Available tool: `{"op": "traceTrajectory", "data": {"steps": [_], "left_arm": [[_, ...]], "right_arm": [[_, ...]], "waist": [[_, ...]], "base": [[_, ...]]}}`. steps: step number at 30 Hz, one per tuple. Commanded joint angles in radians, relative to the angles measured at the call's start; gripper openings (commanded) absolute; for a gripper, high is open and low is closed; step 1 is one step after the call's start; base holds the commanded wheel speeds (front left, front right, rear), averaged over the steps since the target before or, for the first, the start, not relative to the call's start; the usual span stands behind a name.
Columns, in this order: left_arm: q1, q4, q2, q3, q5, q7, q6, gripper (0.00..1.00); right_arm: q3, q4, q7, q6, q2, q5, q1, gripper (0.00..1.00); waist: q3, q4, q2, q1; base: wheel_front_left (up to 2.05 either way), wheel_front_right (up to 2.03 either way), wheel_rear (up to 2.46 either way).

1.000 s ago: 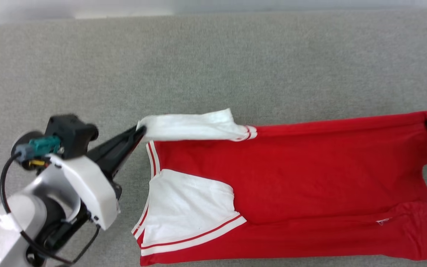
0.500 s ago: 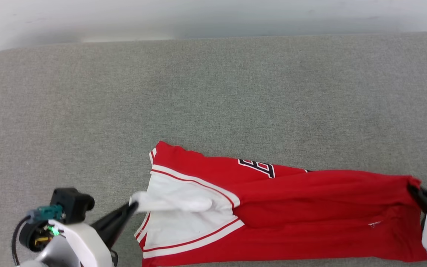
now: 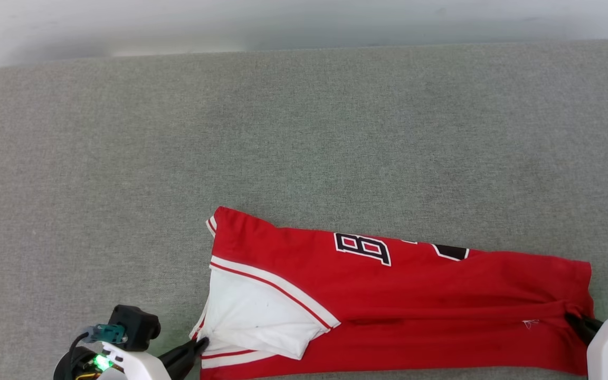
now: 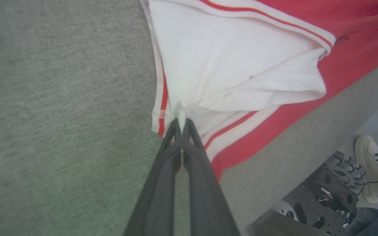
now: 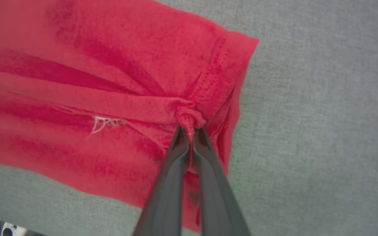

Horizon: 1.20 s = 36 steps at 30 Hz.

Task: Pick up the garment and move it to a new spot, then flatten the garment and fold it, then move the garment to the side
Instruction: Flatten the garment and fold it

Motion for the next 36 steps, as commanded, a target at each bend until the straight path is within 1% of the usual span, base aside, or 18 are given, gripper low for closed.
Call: {"op": "traceTrajectory", "data": {"steps": [1, 3, 4, 5, 6, 9, 11, 15, 17, 21, 24, 26, 29, 32, 36], "left_arm": [[-0.013, 0.015, -0.01, -0.005, 0.006, -0.003, -0.006, 0.0], [-0.019, 0.038, -0.021, -0.015, 0.012, -0.006, -0.013, 0.0], [-0.023, 0.05, -0.027, -0.018, 0.013, -0.009, -0.016, 0.0], [-0.025, 0.059, -0.031, -0.021, 0.017, -0.012, -0.019, 0.3], [-0.026, 0.067, -0.035, -0.022, 0.021, -0.018, -0.018, 1.0], [-0.027, 0.085, -0.048, -0.022, 0.03, -0.046, -0.02, 1.0], [-0.033, 0.086, -0.053, -0.011, 0.04, -0.077, -0.015, 1.0], [-0.031, 0.068, -0.079, 0.024, 0.035, -0.166, -0.011, 1.0], [-0.031, 0.071, -0.091, 0.05, 0.039, -0.223, 0.0, 1.0], [-0.026, 0.081, -0.122, 0.109, 0.06, -0.347, 0.041, 1.0], [-0.021, 0.077, -0.149, 0.175, 0.107, -0.4, 0.092, 1.0], [-0.009, 0.059, -0.18, 0.235, 0.158, -0.409, 0.123, 1.0], [0.027, -0.007, -0.244, 0.353, 0.285, -0.411, 0.146, 1.0], [0.07, -0.072, -0.328, 0.463, 0.393, -0.411, 0.136, 1.0], [0.118, -0.129, -0.436, 0.587, 0.508, -0.411, 0.093, 1.0]], "right_arm": [[0.018, 0.018, -0.014, -0.001, -0.013, -0.002, -0.002, 0.0], [0.047, 0.04, -0.037, -0.001, -0.023, 0.009, -0.008, 0.0], [0.056, 0.051, -0.052, -0.001, -0.023, 0.016, -0.013, 0.14], [0.064, 0.063, -0.06, -0.001, -0.023, 0.024, -0.017, 0.92], [0.071, 0.073, -0.061, -0.001, -0.024, 0.032, -0.021, 1.0], [0.094, 0.081, -0.075, -0.001, -0.041, 0.045, -0.031, 1.0], [0.093, 0.065, -0.092, -0.001, -0.048, 0.062, -0.045, 1.0], [0.063, 0.018, -0.095, -0.001, -0.037, 0.112, -0.063, 1.0], [0.036, -0.007, -0.09, -0.001, -0.03, 0.129, -0.064, 1.0], [-0.023, -0.055, -0.064, -0.001, -0.007, 0.13, -0.047, 1.0], [-0.077, -0.076, -0.039, -0.001, 0.036, 0.118, -0.028, 1.0], [-0.109, -0.082, -0.005, -0.001, 0.072, 0.106, -0.008, 1.0], [-0.173, -0.077, 0.05, -0.001, 0.133, 0.084, 0.017, 1.0], [-0.24, -0.065, 0.098, -0.001, 0.195, 0.053, 0.031, 1.0], [-0.316, -0.042, 0.123, -0.001, 0.262, 0.003, 0.033, 1.0]], "waist": [[0.0, -0.001, -0.0001, 0.0001], [-0.001, -0.002, -0.0001, 0.0001], [-0.003, -0.002, -0.0001, 0.0001], [-0.006, -0.003, -0.0001, 0.0001], [-0.009, -0.004, -0.0001, 0.0001], [-0.025, -0.006, -0.0001, 0.0001], [-0.039, -0.009, -0.0001, 0.0001], [-0.073, -0.012, -0.0001, 0.0001], [-0.087, -0.013, -0.0001, 0.0001], [-0.102, -0.013, -0.0001, 0.0001], [-0.108, -0.01, -0.0001, 0.0001], [-0.109, -0.006, -0.0001, 0.0001], [-0.105, 0.001, -0.0001, 0.0001], [-0.098, 0.008, -0.0001, 0.0001], [-0.081, 0.022, -0.0001, 0.0001]], "base": [[0.0, 0.0, 0.0], [0.0, 0.0, 0.0], [0.0, 0.0, 0.0], [0.0, 0.0, 0.0], [0.0, 0.0, 0.0], [0.0, 0.0, 0.0], [0.0, 0.0, 0.0], [0.0, 0.0, 0.0], [0.0, 0.0, 0.0], [0.0, 0.0, 0.0], [0.0, 0.0, 0.0], [0.0, 0.0, 0.0], [0.0, 0.0, 0.0], [0.0, 0.0, 0.0], [0.0, 0.0, 0.0]]}}
